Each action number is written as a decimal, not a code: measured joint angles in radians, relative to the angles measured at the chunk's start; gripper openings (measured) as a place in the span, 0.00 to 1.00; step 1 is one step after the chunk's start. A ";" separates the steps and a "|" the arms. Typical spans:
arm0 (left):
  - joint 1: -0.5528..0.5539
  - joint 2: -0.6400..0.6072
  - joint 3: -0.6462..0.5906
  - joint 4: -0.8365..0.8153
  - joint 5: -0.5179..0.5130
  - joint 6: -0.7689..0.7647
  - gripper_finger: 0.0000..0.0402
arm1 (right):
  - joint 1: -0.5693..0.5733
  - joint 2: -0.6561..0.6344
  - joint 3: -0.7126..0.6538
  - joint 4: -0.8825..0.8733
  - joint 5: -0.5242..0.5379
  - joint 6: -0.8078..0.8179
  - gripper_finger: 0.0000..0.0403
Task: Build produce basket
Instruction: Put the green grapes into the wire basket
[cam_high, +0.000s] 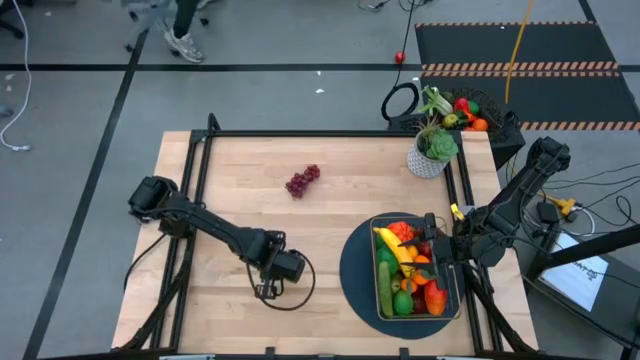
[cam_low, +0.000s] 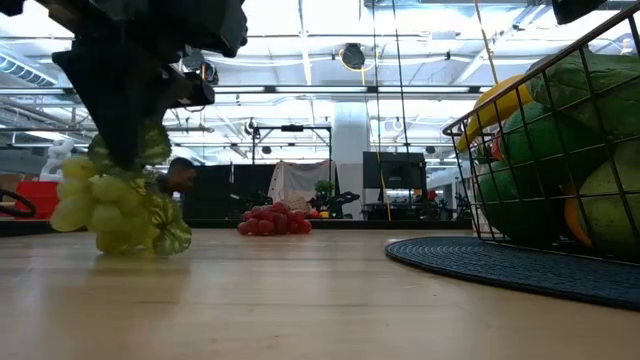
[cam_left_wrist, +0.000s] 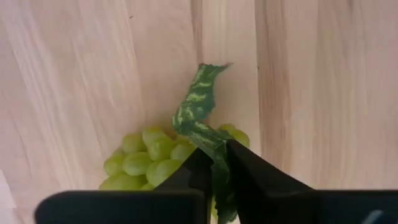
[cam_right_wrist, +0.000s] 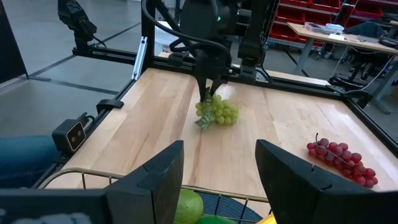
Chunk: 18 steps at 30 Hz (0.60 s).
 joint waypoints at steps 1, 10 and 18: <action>-0.004 0.000 0.000 -0.001 0.000 -0.005 0.09 | 0.000 0.000 0.000 0.000 0.000 0.000 0.48; -0.024 0.000 0.000 0.000 -0.014 -0.009 0.03 | 0.000 0.000 0.000 0.000 0.000 0.000 0.48; -0.022 0.000 0.089 -0.041 -0.132 0.030 0.02 | 0.000 0.000 0.000 0.000 0.000 0.000 0.48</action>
